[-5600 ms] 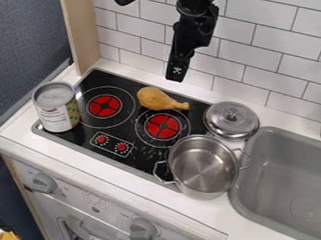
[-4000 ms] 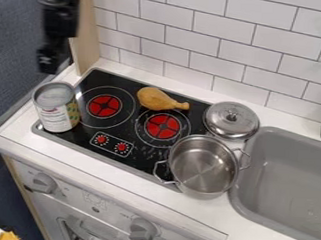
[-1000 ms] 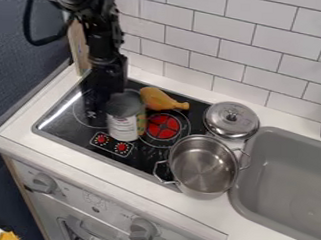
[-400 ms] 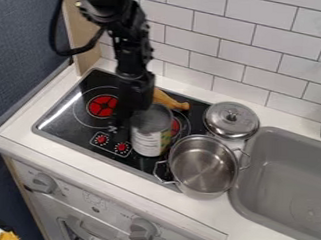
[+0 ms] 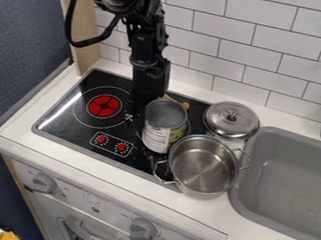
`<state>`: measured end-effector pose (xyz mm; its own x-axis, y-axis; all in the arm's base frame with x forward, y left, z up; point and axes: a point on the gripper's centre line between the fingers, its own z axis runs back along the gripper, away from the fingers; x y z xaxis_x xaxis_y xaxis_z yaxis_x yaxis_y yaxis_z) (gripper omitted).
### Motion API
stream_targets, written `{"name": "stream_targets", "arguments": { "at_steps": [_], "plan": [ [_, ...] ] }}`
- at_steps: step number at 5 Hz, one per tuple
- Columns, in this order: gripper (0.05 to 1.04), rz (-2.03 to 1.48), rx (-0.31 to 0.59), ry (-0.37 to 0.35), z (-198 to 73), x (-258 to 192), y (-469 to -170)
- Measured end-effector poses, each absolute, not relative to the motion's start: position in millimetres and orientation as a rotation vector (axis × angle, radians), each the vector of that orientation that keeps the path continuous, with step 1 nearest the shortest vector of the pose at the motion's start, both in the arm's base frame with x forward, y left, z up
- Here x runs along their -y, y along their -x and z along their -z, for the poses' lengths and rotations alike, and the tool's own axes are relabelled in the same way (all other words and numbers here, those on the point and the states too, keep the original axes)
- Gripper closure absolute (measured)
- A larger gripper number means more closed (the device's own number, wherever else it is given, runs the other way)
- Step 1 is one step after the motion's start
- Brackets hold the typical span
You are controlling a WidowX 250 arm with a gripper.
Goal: Moved the can to the right side of the stove near the pot
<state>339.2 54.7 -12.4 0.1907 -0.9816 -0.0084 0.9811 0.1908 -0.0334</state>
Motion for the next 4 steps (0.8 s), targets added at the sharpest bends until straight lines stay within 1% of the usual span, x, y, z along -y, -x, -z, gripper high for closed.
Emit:
{"name": "stream_targets", "arguments": {
  "at_steps": [1,2,3,4],
  "plan": [
    [0.083,1.359,-0.023,0.020,7.4,-54.9,-344.4],
    [0.083,1.356,-0.013,0.028,0.7,-53.3,-343.5],
    [0.083,1.329,0.038,-0.002,-26.8,-59.2,-342.4],
    [0.083,1.296,0.076,-0.052,-50.5,-69.1,-338.6]
  ]
}}
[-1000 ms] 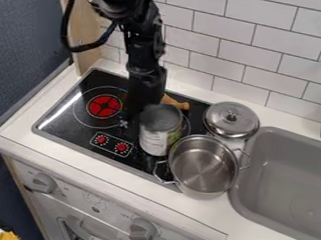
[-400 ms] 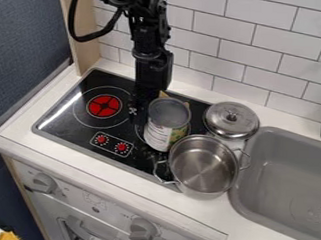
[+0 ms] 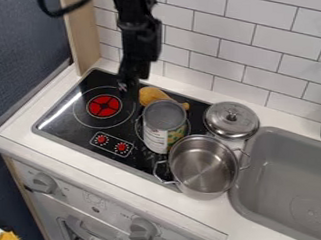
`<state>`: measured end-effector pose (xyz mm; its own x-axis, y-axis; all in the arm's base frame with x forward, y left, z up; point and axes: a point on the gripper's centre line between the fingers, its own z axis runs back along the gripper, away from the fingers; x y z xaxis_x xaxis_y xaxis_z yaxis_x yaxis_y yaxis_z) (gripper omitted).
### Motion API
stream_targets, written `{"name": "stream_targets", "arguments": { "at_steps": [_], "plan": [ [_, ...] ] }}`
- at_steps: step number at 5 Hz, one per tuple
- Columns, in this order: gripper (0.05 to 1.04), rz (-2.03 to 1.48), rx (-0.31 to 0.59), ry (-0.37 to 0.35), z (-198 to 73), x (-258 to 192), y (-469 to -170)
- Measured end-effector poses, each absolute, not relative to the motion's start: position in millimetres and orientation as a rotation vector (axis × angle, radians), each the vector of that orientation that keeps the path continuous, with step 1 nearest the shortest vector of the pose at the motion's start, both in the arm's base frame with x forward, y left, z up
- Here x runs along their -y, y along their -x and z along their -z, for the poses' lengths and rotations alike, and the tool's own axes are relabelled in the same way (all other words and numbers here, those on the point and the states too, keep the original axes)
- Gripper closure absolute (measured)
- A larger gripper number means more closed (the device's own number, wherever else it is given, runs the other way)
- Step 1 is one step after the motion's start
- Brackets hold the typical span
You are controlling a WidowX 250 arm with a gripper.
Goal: Moved the can to the right side of the stove near the pot
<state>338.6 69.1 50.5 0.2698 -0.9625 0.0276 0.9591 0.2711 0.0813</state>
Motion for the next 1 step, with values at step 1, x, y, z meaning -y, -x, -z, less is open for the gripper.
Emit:
{"name": "stream_targets", "arguments": {
  "at_steps": [1],
  "plan": [
    [0.083,1.274,0.112,-0.074,-67.9,-75.9,-337.6]
  ]
}}
